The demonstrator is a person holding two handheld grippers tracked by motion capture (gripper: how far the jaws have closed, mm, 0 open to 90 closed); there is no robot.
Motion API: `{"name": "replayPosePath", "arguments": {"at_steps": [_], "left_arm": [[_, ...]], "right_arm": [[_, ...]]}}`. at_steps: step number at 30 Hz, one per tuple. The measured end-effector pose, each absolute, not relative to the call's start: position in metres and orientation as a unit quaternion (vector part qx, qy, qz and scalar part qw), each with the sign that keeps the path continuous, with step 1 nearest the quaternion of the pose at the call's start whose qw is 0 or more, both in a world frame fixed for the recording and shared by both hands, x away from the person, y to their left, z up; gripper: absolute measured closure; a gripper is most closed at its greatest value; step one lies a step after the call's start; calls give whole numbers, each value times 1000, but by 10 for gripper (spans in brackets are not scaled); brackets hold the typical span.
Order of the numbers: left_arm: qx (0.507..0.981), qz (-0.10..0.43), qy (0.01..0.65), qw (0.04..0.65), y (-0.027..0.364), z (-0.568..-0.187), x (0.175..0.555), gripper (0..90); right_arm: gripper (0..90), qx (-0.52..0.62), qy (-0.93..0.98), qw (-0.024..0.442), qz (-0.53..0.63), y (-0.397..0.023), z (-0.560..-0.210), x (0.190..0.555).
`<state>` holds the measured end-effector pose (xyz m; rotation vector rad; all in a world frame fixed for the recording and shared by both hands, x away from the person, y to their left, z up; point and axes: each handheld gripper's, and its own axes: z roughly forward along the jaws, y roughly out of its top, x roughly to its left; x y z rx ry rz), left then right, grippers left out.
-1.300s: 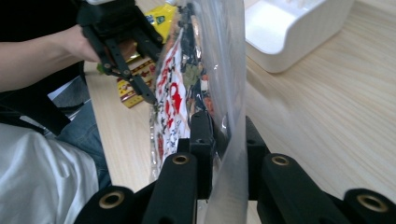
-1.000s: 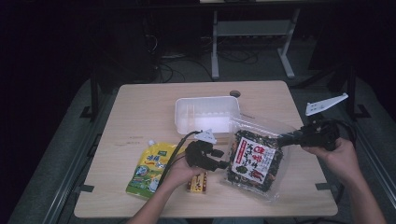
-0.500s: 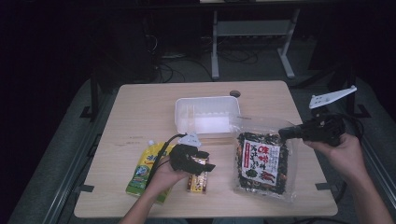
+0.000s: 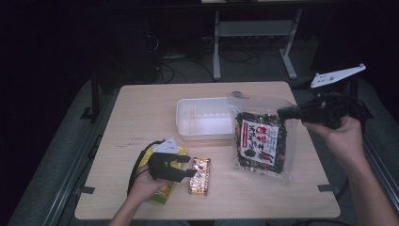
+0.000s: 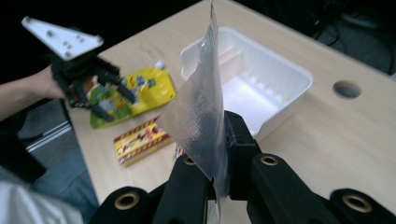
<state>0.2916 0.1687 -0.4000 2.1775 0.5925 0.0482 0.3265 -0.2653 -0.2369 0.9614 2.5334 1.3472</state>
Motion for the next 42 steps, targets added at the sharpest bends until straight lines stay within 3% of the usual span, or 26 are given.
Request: {"name": "replayPosePath", "arguments": {"at_steps": [25, 42], "left_arm": [[856, 36, 289, 426, 224, -418, 278, 355], [852, 32, 295, 430, 232, -424, 281, 341]], "right_arm": [[876, 329, 802, 145, 477, -213, -202, 399], [877, 328, 784, 190, 492, -166, -226, 449]]}}
